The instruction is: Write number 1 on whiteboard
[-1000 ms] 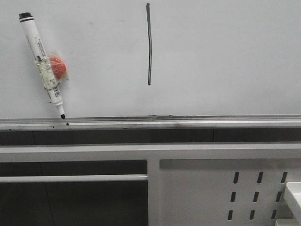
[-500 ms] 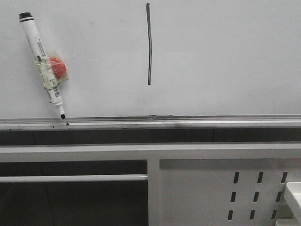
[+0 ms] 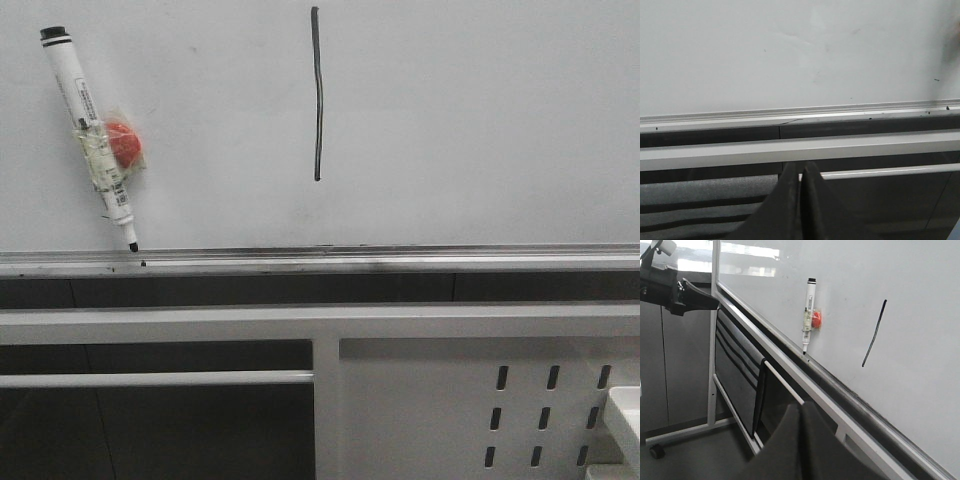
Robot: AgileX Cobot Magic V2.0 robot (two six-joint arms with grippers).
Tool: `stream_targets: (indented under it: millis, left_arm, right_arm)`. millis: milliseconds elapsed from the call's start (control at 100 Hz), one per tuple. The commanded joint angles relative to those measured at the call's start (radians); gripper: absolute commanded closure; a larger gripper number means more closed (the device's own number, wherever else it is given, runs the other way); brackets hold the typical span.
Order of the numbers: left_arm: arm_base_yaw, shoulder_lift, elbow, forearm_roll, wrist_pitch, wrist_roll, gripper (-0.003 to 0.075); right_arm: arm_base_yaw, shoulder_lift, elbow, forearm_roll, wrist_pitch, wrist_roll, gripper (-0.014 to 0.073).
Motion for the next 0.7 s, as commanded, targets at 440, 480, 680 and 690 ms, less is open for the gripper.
stream_targets:
  millis: [440,480,680,690]
  left_arm:
    - [0.002,-0.021,0.034,-0.014,-0.054,0.0,0.074]
    - [0.002,-0.021,0.034,-0.014,-0.054,0.0,0.074]
    - [0.002,-0.021,0.034,-0.014,-0.054,0.0,0.074]
    - [0.002,-0.021,0.034,-0.014,-0.054,0.0,0.074]
  right_arm:
    - [-0.186,-0.001,0.225,0.0,-0.584,0.089,0.0652]
    - [-0.23,-0.001,0.219,0.0,-0.535,0.089,0.0652]
    - [-0.474,-0.001,0.219,0.006,-0.561,0.089,0.0652]
    - [-0.494,-0.001,0.219,0.006,-0.561,0.089,0.0652]
